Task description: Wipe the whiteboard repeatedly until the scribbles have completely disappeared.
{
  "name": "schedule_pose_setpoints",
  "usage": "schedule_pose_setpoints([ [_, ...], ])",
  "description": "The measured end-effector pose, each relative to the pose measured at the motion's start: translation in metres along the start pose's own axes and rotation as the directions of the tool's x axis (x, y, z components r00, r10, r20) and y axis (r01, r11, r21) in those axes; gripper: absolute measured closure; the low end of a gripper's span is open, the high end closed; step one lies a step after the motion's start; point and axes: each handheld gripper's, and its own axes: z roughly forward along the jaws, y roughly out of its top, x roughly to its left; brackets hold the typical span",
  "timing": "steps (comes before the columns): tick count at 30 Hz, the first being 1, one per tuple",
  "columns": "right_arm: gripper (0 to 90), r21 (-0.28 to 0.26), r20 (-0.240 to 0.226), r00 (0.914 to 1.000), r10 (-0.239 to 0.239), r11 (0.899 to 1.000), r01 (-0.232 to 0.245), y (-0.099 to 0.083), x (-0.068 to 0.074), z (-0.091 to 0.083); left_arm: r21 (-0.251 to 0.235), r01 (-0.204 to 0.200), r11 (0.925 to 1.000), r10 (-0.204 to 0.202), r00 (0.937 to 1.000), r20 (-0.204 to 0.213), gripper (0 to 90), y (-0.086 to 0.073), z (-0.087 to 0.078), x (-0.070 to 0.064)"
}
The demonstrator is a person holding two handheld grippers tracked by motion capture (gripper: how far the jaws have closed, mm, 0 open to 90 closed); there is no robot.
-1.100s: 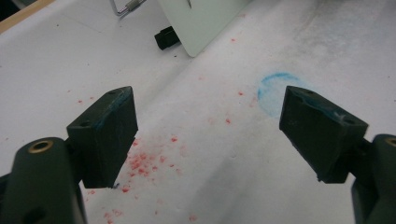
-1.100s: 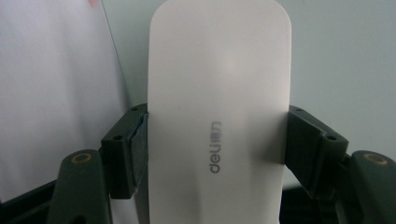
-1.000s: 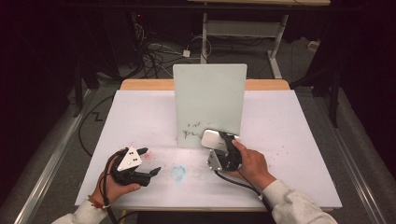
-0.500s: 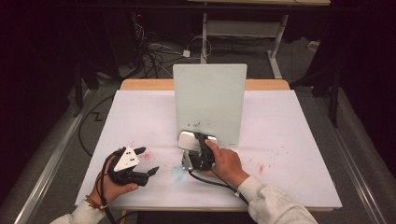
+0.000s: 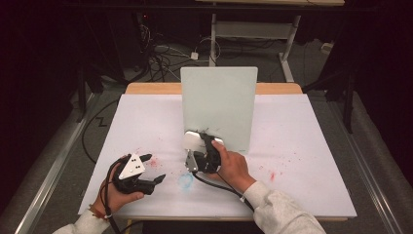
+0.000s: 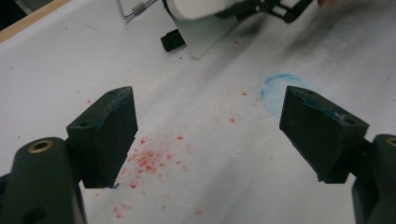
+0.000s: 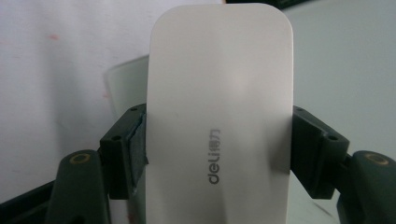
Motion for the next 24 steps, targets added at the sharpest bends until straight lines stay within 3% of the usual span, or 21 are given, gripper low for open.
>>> schedule_pose_setpoints([
  [5,30.1,0.0,0.047,0.9939,0.1,0.995,-0.1,-0.015,-0.027,-0.008,0.002,0.003,1.0,-0.003,1.0,-0.002,18.3,-0.001,-0.001,0.0],
  [12,30.2,-0.001,0.087,0.9721,0.218,0.976,-0.219,-0.032,-0.053,-0.017,-0.001,0.002,1.0,-0.002,1.0,-0.004,18.3,0.0,-0.001,-0.001],
  [17,30.2,-0.01,0.102,0.966,0.238,0.971,-0.238,-0.035,-0.056,-0.019,0.0,0.0,1.0,0.0,1.0,-0.003,18.3,-0.001,-0.001,0.0],
  [19,30.2,-0.015,0.114,0.9702,0.214,0.977,-0.214,-0.035,-0.052,-0.018,0.002,-0.001,1.0,0.001,1.0,-0.002,18.3,-0.001,-0.001,0.0],
  [24,30.2,-0.018,0.077,0.9796,0.186,0.983,-0.185,-0.036,-0.04,-0.016,0.004,-0.009,1.0,0.009,1.0,0.0,18.3,0.0,-0.001,-0.001],
])
